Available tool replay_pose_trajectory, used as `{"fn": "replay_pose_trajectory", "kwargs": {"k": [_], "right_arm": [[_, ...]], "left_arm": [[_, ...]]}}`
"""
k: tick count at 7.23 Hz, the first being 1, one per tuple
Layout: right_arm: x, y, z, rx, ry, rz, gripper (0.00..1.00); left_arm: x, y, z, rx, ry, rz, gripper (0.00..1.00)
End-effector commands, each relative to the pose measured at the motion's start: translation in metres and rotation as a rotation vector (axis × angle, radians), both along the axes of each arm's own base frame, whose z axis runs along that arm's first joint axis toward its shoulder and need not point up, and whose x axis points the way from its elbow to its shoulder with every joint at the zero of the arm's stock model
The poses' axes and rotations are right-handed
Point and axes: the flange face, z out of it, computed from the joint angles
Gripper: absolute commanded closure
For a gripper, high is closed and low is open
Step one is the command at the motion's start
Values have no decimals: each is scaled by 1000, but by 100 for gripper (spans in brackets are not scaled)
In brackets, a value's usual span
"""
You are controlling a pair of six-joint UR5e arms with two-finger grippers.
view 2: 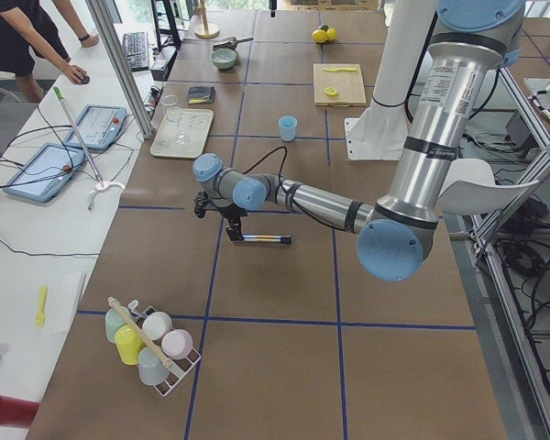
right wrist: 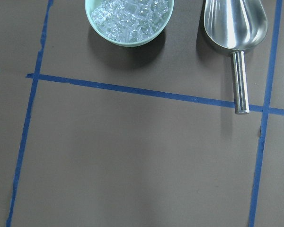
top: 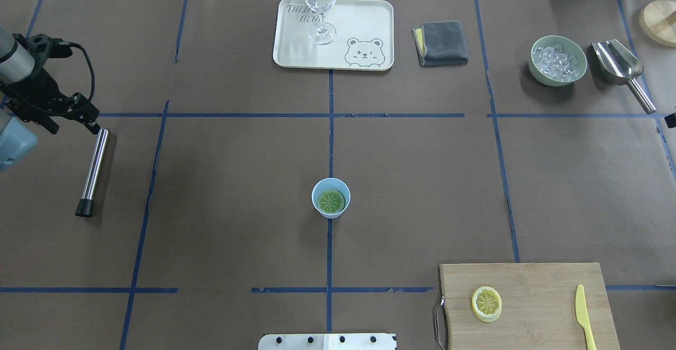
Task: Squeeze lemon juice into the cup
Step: 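Lower the left gripper onto the steel muddler rod and grasp it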
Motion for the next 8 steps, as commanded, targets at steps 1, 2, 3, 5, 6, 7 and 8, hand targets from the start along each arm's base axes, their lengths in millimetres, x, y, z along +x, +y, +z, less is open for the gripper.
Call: {"fn": "replay_pose_trajectory", "kwargs": {"k": [1,2,3,5,6,7,8], "right_arm": [[1,1,2,-3,2,1,0],[1,1,2,-4,3,3,0],[1,1,2,-4,3,3,0],[1,1,1,-3,1,2,0],[1,1,2,-4,3,3,0],[1,1,1,-3,3,3,0],[1,1,1,-3,3,3,0]], "left_arm": [[27,10,14,14,-7,17,0],[27,11,22,14,-7,18,0],[27,11,25,15,-15,17,0],[25,10,36,14,-41,11,0],[25,9,39,19,-38,10,0],[25,10,42,14,-43,10,0],[24,12,46,5,-47,6,7]]}}
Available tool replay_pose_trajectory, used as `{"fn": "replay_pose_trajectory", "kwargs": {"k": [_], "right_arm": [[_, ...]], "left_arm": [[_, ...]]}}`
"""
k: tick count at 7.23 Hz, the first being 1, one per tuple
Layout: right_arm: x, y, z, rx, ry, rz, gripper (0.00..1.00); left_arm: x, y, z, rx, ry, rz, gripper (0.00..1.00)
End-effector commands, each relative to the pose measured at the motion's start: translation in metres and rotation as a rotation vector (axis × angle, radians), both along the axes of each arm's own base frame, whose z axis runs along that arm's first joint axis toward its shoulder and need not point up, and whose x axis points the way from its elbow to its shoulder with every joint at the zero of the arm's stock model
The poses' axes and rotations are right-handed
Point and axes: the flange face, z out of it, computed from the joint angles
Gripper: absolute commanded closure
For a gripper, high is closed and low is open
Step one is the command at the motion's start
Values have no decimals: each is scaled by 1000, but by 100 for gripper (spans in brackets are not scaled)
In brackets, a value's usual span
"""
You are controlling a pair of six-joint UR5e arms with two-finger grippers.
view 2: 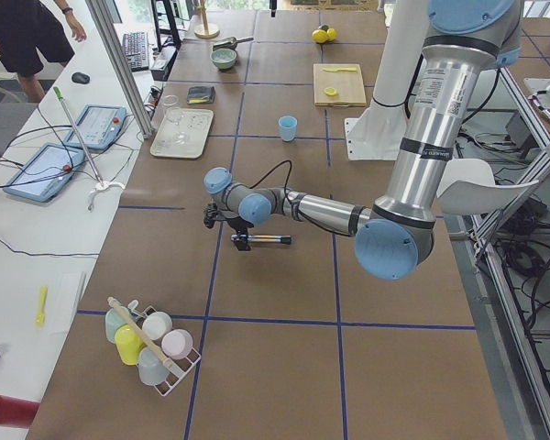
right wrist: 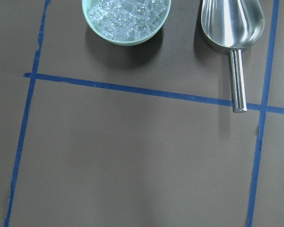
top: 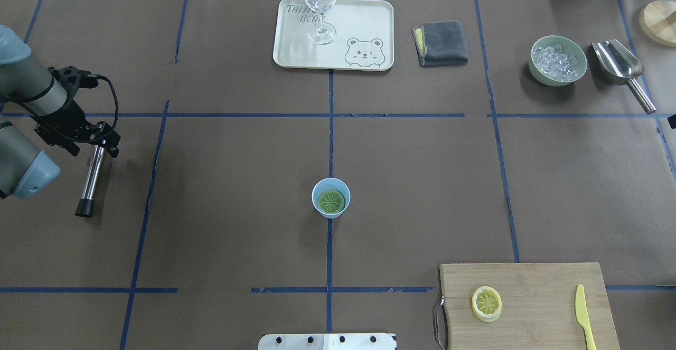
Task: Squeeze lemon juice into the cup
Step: 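Lower the left gripper onto the steel muddler rod and grasp it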
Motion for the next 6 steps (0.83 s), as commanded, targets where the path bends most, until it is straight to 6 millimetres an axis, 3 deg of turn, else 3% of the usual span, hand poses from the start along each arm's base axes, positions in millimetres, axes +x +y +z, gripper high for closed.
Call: {"fn": "replay_pose_trajectory", "kwargs": {"k": [1,3,4,5,6], "right_arm": [[0,0,0,2,0,-1,0],[3,0,0,1,-1,6,0],[4,0,0,1,-1,7,0],[4,0,0,2,-1,7,0],[4,0,0,0,-1,8,0]], "left_arm": [[-2,2,6,-10,-7,-4,41],[-1,2,3,-5,-3,-1,63],[-1,2,1,-1,0,-1,87],[-1,2,0,1,1,0,100],[-3,2,-7,14,7,-4,100]]}}
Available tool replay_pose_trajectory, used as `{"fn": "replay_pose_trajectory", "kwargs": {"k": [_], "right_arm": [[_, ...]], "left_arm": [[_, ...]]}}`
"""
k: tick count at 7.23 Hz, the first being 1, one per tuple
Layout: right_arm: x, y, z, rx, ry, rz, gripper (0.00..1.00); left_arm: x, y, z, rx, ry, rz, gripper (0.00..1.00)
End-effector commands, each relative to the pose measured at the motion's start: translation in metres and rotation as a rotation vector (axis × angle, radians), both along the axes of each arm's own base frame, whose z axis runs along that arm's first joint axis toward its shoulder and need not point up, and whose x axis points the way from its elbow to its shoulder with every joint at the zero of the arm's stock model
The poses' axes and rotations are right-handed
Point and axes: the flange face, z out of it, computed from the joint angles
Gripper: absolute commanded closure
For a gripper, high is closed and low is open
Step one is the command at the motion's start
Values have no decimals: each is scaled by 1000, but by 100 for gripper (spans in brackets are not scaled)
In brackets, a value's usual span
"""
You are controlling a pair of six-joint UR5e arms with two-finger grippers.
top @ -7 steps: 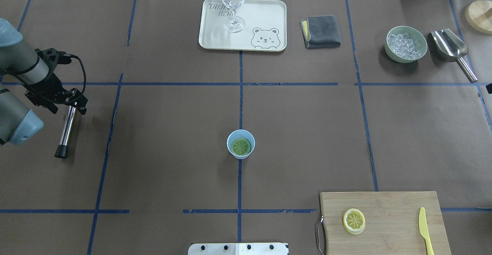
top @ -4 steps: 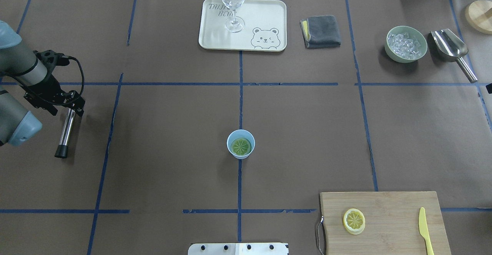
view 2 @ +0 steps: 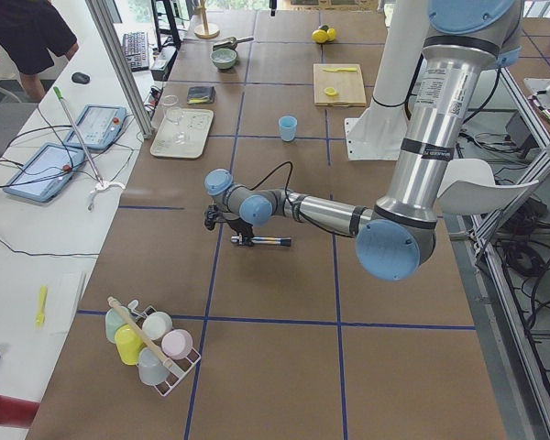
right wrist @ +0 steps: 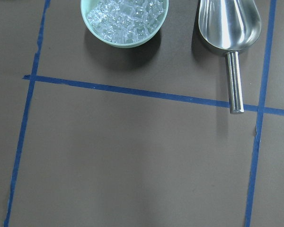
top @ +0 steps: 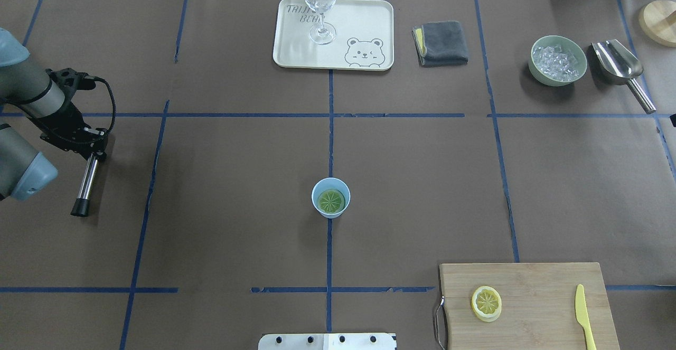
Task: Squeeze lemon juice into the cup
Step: 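Lift the steel muddler upright with the left gripper and carry it toward the cup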
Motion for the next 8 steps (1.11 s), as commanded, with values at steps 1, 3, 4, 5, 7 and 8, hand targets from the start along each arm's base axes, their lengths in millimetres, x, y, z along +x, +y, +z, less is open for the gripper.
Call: {"fn": "replay_pose_trajectory", "kwargs": {"k": [1,3,4,5,7,8], "right_arm": [[1,0,-1,-1,-3,2,0],[4,0,-3,2,-6,9,0],[4,1,-4,4,-8,9,0],[3,1,-6,2,-18,7,0],[3,-1,-6,2,-18,8,0],[3,-2,-6,2,-19,9,0]], "left_arm": [[-5,-1,-26,45,26,-8,100],[-18,-9,-76,136,50,-44,100],[-21,-13,-107,221,44,-71,100],[-19,-27,-137,296,20,-114,100],[-17,-28,-218,434,92,-128,100],[-14,-34,-259,489,133,-133,100]]}}
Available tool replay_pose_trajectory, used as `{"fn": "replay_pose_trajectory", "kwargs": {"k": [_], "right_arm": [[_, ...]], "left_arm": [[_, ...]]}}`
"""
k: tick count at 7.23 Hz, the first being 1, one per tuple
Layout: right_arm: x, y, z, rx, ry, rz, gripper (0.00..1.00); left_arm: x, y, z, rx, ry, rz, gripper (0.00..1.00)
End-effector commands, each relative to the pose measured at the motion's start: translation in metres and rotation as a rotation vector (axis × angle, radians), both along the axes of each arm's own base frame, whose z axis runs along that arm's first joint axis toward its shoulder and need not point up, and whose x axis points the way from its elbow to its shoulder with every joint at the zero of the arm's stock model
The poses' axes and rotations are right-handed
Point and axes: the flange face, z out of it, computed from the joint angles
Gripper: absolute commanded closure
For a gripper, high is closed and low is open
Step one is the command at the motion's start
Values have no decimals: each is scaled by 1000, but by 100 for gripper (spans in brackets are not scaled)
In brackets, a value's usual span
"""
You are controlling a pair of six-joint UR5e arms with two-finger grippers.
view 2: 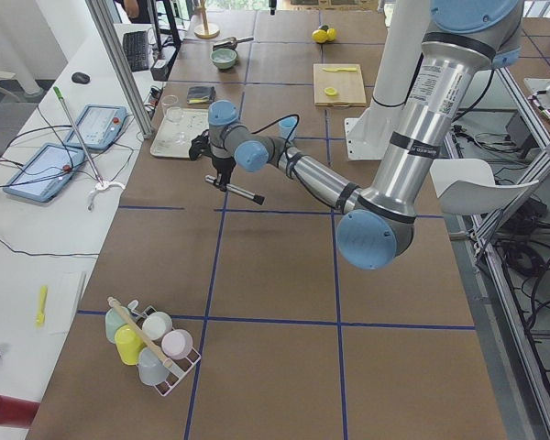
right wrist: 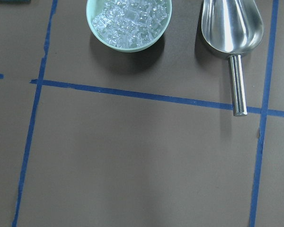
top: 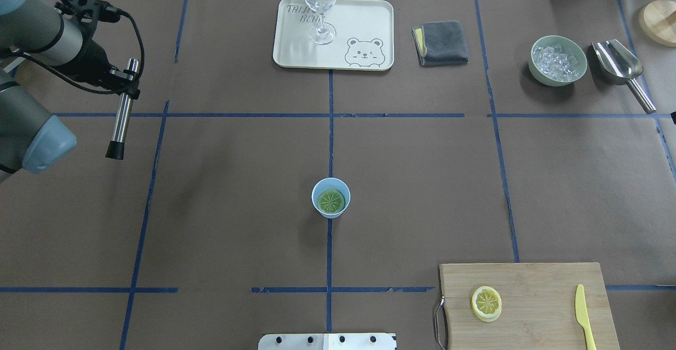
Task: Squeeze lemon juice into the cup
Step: 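Lift the steel muddler upright with the left gripper and carry it toward the cup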
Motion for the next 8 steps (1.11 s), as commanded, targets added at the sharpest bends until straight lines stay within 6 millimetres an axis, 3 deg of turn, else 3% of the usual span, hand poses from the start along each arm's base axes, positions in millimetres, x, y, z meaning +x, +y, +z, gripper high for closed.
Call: {"fn": "replay_pose_trajectory", "kwargs": {"k": [1,2,3,4,5,7,8], "right_arm": [[3,0,2,-5,2,8,0],[15,5,12,-25,7,30,0],[25,13,23,-45,14,47,0],[29,16,27,-53,15,55,0],[32,21,32,-67,17,60,0],[39,25,38,-79,20,75,0],[41,26,40,-85,19,79,0]], "left_arm": [[0,1,-75,125,78,-5,100],[-5,9,-95,145,110,-16,100],[-9,12,-126,137,180,-133,100],[0,33,-157,165,279,-327,100],[28,56,-174,158,357,-330,100],[30,92,-213,244,485,-385,100],[43,118,-228,305,507,-460,100]]}}
